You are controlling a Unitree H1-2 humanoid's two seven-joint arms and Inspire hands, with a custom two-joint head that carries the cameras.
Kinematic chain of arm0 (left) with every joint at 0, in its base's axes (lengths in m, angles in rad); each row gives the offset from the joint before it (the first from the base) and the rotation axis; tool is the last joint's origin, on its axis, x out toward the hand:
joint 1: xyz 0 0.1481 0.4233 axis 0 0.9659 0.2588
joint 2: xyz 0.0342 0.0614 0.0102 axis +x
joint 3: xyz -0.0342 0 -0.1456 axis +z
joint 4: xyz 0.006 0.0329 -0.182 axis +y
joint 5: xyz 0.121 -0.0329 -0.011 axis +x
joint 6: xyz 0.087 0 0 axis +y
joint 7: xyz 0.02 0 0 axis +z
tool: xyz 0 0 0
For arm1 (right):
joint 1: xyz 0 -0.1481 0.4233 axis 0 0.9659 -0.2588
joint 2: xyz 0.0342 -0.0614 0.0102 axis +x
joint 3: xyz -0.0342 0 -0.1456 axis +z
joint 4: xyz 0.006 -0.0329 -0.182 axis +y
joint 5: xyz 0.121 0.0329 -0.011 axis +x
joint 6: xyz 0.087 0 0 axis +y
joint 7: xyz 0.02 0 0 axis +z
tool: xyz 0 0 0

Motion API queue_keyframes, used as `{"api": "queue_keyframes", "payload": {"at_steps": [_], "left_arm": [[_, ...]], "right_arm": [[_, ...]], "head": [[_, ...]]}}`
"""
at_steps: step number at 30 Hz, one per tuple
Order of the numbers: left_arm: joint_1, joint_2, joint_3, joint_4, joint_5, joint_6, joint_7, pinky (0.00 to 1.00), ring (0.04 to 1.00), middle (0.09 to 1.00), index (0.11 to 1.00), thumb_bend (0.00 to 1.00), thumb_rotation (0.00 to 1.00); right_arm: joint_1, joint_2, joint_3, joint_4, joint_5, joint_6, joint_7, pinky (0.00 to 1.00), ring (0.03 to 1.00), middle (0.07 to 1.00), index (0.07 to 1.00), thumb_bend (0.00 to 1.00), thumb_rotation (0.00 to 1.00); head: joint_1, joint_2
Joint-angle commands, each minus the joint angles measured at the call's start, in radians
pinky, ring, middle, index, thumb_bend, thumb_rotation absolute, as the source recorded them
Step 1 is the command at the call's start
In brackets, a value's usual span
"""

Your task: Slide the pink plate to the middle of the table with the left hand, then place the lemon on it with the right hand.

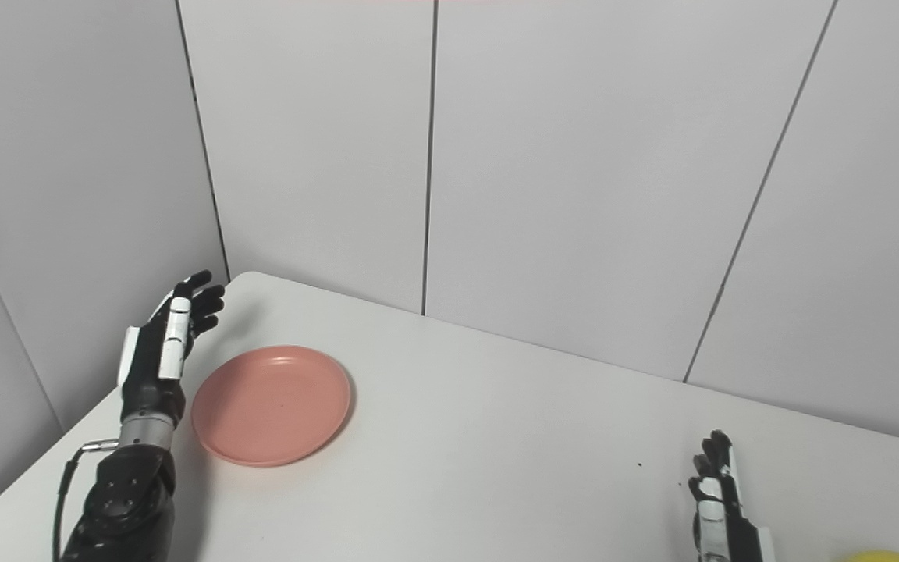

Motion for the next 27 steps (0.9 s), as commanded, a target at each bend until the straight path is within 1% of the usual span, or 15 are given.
{"api": "queue_keyframes", "payload": {"at_steps": [1,4,8,13,15,21,24,27], "left_arm": [[-0.016,0.039,0.013,0.003,0.005,-0.036,0.014,0.85,0.813,0.795,0.798,0.63,1.0],[-0.007,0.059,0.022,0.035,-0.012,-0.07,0.006,0.83,0.809,0.799,0.806,0.65,1.0],[0.004,0.071,0.023,0.037,-0.018,-0.049,-0.001,0.83,0.821,0.812,0.816,0.64,1.0],[0.0,0.085,0.026,0.071,-0.032,-0.053,-0.005,0.84,0.83,0.817,0.813,0.63,1.0],[-0.002,0.088,0.025,0.09,-0.043,-0.051,-0.008,0.85,0.832,0.815,0.816,0.64,1.0],[-0.008,0.083,0.02,0.162,-0.078,-0.079,-0.016,0.83,0.82,0.801,0.801,0.63,1.0],[-0.007,0.069,0.015,0.172,-0.078,-0.074,-0.004,0.83,0.817,0.793,0.797,0.62,1.0],[-0.007,0.058,0.011,0.181,-0.093,-0.072,-0.013,0.84,0.824,0.8,0.804,0.6,1.0]], "right_arm": [[-0.026,0.004,-0.001,-0.04,-0.004,0.006,0.0,1.0,1.0,1.0,1.0,0.4,1.0],[-0.026,0.003,-0.002,-0.04,-0.003,0.002,0.003,1.0,1.0,1.0,1.0,0.39,1.0],[-0.025,0.004,0.0,-0.043,-0.001,0.001,0.005,1.0,1.0,1.0,1.0,0.38,1.0],[-0.024,0.006,0.0,-0.054,0.006,0.006,0.007,1.0,1.0,1.0,1.0,0.39,1.0],[-0.024,0.007,0.001,-0.058,0.002,0.007,0.005,1.0,1.0,1.0,1.0,0.4,1.0],[-0.019,0.008,-0.001,-0.065,0.001,0.014,0.001,1.0,1.0,1.0,1.0,0.39,1.0],[-0.017,0.01,-0.001,-0.074,-0.001,0.022,-0.001,1.0,1.0,1.0,1.0,0.39,1.0],[-0.015,0.01,0.0,-0.079,0.004,0.022,0.002,1.0,1.0,1.0,1.0,0.38,1.0]], "head": [[0.001,0.001],[0.007,0.001],[0.011,0.005],[0.005,0.013],[0.005,0.012],[0.009,0.02],[0.009,0.022],[0.01,0.024]]}}
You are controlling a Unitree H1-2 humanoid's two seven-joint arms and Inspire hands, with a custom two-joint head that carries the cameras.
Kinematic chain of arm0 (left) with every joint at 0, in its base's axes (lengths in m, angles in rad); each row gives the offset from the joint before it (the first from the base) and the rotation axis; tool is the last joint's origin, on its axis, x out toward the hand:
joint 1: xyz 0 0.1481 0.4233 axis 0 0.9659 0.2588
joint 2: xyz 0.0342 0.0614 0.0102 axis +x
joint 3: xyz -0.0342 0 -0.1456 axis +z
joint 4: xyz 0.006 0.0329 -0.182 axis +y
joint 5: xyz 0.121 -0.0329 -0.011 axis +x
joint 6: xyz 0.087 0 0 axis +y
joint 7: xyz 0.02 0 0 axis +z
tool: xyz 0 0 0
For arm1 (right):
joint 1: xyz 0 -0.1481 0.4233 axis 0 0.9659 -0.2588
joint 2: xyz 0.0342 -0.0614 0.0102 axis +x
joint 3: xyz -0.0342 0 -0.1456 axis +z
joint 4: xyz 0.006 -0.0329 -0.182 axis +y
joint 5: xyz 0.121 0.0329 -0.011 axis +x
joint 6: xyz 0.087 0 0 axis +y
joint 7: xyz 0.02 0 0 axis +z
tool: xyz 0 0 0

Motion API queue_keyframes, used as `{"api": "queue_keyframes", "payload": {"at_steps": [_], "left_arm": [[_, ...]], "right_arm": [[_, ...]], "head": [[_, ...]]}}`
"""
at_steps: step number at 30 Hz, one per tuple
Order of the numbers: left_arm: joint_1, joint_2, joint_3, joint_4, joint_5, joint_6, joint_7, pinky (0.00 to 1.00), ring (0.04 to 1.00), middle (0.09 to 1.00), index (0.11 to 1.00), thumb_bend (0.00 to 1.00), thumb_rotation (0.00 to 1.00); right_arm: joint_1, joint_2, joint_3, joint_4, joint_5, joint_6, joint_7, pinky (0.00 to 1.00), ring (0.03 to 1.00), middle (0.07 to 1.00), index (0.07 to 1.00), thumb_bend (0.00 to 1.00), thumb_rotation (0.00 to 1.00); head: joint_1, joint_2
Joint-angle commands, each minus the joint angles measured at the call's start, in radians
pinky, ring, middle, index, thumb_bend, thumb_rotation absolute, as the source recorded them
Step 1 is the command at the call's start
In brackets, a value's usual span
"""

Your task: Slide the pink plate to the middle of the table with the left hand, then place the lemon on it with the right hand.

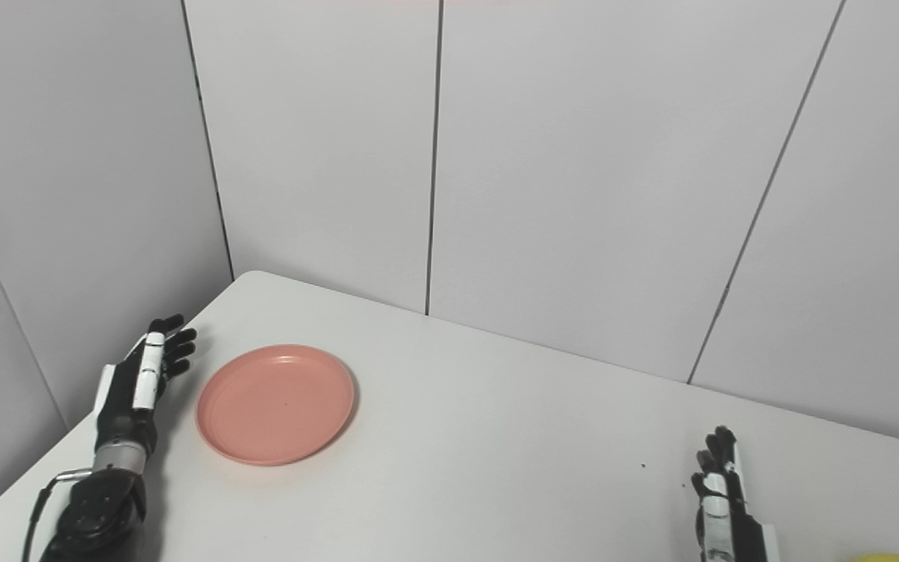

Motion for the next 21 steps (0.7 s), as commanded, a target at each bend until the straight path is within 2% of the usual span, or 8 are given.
{"api": "queue_keyframes", "payload": {"at_steps": [1,17,21], "left_arm": [[-0.036,0.009,-0.003,-0.019,-0.018,-0.038,-0.01,0.85,0.831,0.805,0.806,0.61,1.0],[-0.034,-0.037,-0.067,0.009,-0.021,-0.076,-0.014,0.85,0.836,0.816,0.807,0.58,1.0],[-0.031,-0.041,-0.084,0.004,-0.016,-0.076,-0.012,0.85,0.834,0.817,0.81,0.6,1.0]], "right_arm": [[-0.017,0.002,-0.002,-0.039,0.003,-0.001,0.005,1.0,1.0,1.0,1.0,0.38,1.0],[-0.012,0.007,-0.005,-0.057,0.003,0.01,-0.001,1.0,1.0,1.0,1.0,0.39,1.0],[-0.012,0.007,-0.004,-0.059,0.007,0.01,0.003,1.0,1.0,1.0,1.0,0.39,1.0]], "head": [[0.002,0.002],[0.005,0.015],[0.003,0.02]]}}
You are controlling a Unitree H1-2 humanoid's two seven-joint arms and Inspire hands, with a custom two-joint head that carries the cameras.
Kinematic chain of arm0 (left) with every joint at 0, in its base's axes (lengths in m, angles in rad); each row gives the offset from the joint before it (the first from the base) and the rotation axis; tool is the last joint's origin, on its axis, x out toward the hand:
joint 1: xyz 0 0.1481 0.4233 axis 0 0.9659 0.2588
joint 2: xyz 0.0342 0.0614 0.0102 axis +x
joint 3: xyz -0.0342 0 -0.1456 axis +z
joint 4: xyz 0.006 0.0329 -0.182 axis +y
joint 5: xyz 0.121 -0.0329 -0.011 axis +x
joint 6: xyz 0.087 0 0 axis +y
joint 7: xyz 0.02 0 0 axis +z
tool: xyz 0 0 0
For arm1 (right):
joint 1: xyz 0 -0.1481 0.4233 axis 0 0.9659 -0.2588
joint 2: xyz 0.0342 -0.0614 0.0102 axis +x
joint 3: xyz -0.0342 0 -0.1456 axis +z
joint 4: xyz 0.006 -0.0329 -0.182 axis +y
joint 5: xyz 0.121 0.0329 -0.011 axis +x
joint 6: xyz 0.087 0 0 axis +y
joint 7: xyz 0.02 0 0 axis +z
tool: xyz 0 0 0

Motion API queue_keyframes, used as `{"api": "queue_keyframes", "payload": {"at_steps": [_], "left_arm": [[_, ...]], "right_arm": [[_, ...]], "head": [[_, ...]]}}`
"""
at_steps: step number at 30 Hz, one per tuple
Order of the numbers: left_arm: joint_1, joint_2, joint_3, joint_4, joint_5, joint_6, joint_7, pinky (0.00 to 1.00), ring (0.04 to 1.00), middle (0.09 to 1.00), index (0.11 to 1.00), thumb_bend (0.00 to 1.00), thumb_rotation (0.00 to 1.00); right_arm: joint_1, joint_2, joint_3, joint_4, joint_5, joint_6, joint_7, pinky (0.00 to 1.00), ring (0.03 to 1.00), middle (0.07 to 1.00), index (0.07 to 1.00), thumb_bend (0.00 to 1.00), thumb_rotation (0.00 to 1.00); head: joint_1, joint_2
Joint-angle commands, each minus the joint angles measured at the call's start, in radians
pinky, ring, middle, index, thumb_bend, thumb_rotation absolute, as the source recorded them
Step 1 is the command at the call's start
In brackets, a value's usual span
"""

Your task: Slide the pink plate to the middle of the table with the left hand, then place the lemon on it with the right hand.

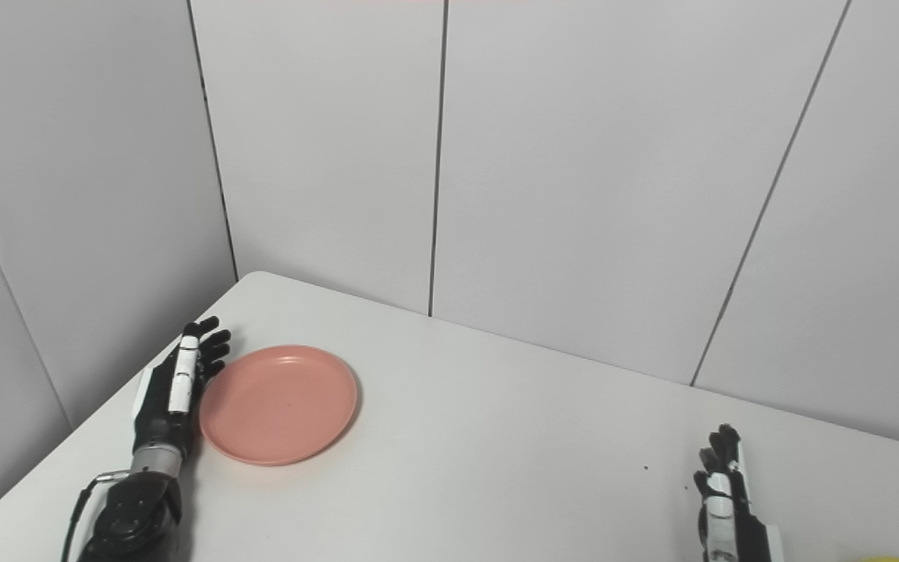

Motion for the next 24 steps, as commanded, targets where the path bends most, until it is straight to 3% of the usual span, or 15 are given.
{"api": "queue_keyframes", "payload": {"at_steps": [1,24], "left_arm": [[-0.011,-0.005,-0.009,-0.011,0.013,-0.039,-0.008,0.85,0.83,0.813,0.81,0.6,1.0],[-0.014,-0.037,-0.089,-0.031,0.005,-0.008,-0.038,0.88,0.856,0.831,0.821,0.62,1.0]], "right_arm": [[-0.019,0.002,-0.002,-0.036,0.001,0.006,0.004,1.0,1.0,1.0,1.0,0.39,1.0],[-0.026,0.002,-0.001,-0.037,-0.013,0.005,-0.003,1.0,1.0,1.0,1.0,0.41,1.0]], "head": [[0.001,0.001],[-0.038,0.021]]}}
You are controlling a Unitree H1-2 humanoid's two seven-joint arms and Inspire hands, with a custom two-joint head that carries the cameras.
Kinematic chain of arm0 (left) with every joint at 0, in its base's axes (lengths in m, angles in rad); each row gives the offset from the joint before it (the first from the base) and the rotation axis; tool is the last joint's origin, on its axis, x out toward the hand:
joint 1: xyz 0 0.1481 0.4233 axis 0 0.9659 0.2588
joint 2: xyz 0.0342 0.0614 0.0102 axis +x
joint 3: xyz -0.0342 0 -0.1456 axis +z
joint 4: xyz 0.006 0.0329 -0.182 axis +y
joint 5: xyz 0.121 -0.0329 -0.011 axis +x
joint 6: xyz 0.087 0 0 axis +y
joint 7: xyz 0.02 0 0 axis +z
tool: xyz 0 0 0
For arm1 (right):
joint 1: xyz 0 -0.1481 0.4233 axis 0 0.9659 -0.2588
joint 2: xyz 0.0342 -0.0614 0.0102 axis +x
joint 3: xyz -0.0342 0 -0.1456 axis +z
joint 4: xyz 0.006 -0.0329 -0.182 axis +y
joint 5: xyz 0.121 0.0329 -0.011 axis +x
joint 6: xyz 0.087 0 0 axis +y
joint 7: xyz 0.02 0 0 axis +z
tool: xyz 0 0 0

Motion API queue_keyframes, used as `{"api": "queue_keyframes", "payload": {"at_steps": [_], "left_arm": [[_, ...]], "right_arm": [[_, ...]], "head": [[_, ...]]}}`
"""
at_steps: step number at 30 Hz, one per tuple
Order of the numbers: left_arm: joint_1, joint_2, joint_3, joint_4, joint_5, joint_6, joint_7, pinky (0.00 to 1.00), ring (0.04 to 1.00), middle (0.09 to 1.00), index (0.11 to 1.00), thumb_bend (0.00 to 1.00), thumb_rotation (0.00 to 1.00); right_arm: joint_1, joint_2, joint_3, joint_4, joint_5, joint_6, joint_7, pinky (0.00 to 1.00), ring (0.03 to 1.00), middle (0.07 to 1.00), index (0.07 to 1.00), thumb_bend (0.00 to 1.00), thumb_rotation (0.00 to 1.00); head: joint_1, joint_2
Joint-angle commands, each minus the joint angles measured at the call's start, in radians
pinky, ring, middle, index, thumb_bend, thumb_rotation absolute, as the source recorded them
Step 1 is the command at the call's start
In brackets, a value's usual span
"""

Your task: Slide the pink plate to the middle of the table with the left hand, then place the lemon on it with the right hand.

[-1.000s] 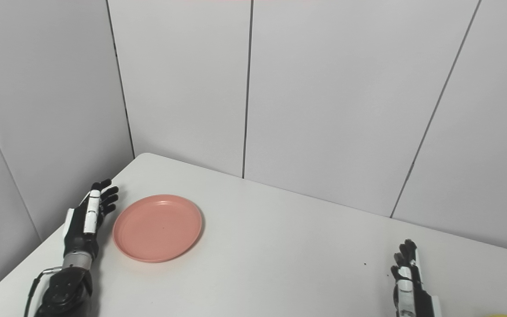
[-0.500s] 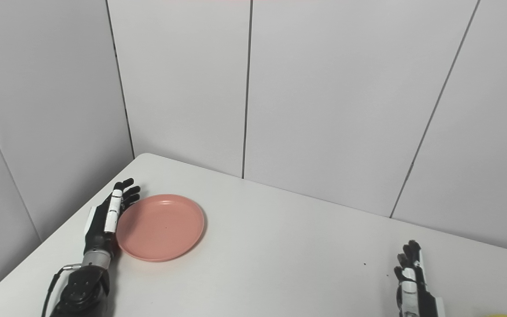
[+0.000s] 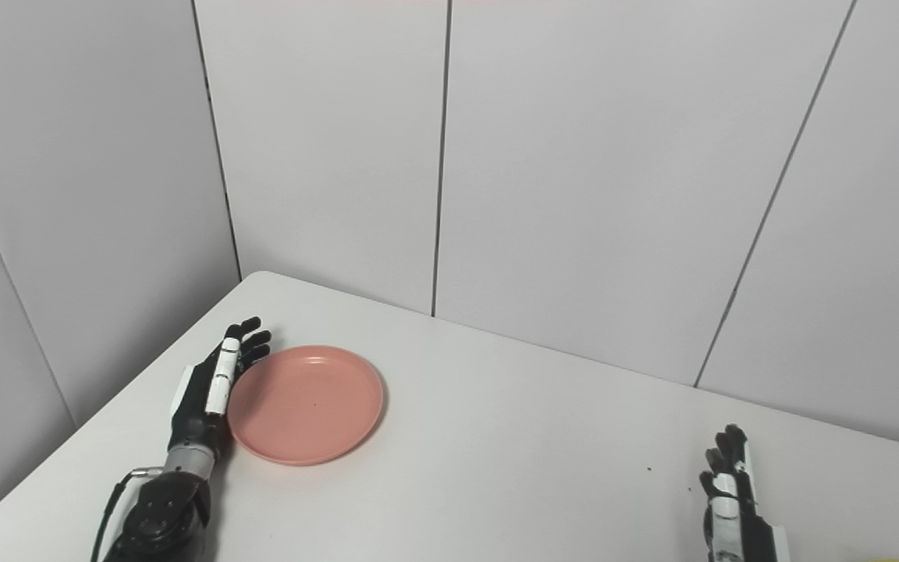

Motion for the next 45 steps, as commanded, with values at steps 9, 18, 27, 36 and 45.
{"api": "queue_keyframes", "payload": {"at_steps": [9,18,27,36,45], "left_arm": [[-0.035,-0.058,-0.031,-0.02,-0.023,-0.005,-0.047,0.85,0.843,0.825,0.816,0.6,1.0],[-0.051,-0.08,-0.063,-0.033,-0.017,0.017,-0.067,0.84,0.836,0.822,0.818,0.6,1.0],[-0.05,-0.092,-0.111,-0.025,-0.003,0.037,-0.098,0.85,0.846,0.847,0.846,0.57,1.0],[-0.068,-0.1,-0.153,-0.014,0.033,0.042,-0.105,0.85,0.849,0.852,0.848,0.61,1.0],[-0.078,-0.139,-0.18,0.009,0.015,0.031,-0.134,0.87,0.853,0.856,0.855,0.62,1.0]], "right_arm": [[-0.032,-0.003,-0.006,0.047,0.003,-0.058,0.008,1.0,1.0,1.0,1.0,0.5,1.0],[-0.043,-0.003,-0.008,0.106,0.012,-0.104,0.013,1.0,1.0,1.0,1.0,0.6,1.0],[-0.048,0.002,-0.004,0.128,0.014,-0.128,0.015,1.0,0.996,0.998,1.0,0.61,1.0],[-0.059,0.017,0.002,0.154,-0.002,-0.156,0.006,1.0,0.986,0.99,0.999,0.64,1.0],[-0.073,0.037,0.009,0.167,-0.027,-0.151,-0.006,1.0,0.971,0.984,0.992,0.68,1.0]], "head": [[-0.07,0.029],[-0.114,0.056],[-0.152,0.073],[-0.248,0.099],[-0.339,0.123]]}}
